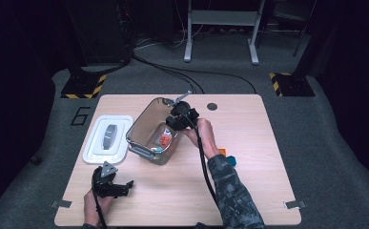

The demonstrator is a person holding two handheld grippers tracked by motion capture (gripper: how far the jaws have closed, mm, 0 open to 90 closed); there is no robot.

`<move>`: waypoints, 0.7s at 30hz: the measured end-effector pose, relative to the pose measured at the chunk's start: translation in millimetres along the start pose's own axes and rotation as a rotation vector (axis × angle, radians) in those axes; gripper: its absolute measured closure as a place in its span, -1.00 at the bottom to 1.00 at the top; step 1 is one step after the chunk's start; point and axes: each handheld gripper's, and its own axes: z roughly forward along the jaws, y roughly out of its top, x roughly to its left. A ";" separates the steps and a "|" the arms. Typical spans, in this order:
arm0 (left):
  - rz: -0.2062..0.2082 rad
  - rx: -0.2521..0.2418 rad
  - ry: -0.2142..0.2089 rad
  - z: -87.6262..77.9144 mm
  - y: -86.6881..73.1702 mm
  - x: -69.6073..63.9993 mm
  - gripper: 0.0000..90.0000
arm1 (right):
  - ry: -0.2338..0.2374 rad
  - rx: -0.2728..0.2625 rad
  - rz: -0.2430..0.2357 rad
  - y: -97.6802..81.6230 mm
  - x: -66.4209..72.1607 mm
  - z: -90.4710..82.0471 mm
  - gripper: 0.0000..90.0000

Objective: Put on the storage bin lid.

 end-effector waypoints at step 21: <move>0.007 0.000 0.002 -0.1 0.1 0.4 -0.94 | 0.000 -0.044 0.053 -20.9 -5.6 -33.6 -0.54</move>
